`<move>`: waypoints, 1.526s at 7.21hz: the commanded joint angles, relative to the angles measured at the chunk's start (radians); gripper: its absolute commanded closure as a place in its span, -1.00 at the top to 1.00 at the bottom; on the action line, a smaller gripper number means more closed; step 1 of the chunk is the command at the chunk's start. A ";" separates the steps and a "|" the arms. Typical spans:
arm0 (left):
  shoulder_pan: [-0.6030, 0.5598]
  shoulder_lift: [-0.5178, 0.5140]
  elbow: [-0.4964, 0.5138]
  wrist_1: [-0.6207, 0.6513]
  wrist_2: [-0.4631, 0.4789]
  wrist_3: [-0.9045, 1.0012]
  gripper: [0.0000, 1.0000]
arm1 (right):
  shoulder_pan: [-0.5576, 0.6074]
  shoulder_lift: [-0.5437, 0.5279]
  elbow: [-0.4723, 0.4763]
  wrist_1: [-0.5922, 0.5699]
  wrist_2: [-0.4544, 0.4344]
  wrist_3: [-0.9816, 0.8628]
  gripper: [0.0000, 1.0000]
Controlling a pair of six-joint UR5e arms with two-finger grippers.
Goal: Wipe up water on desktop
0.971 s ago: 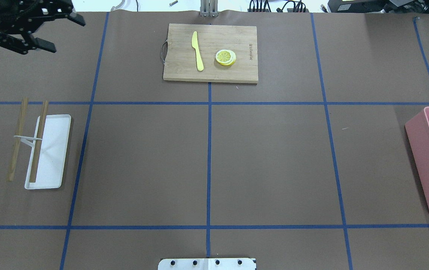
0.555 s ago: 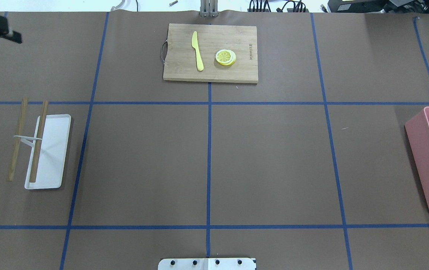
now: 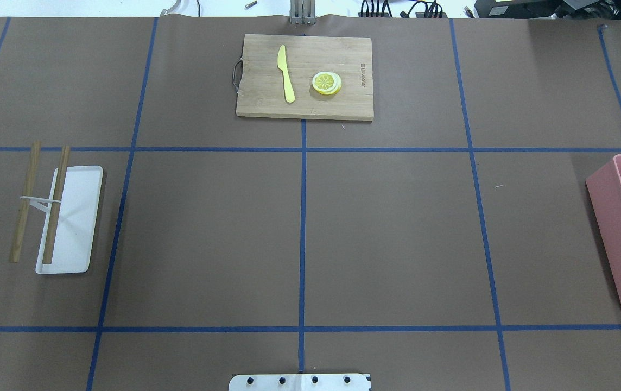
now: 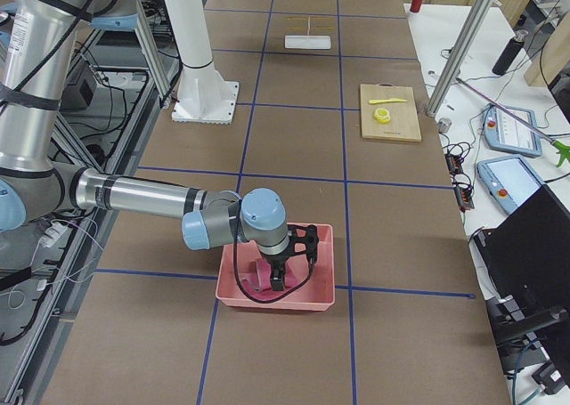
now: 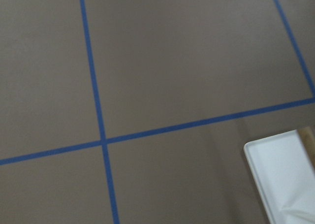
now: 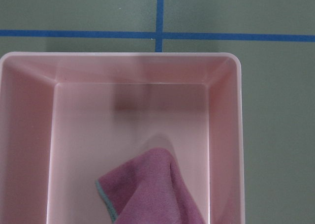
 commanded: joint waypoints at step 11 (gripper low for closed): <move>-0.025 0.052 0.037 0.038 -0.118 0.239 0.96 | -0.001 0.112 0.004 -0.188 0.002 -0.003 1.00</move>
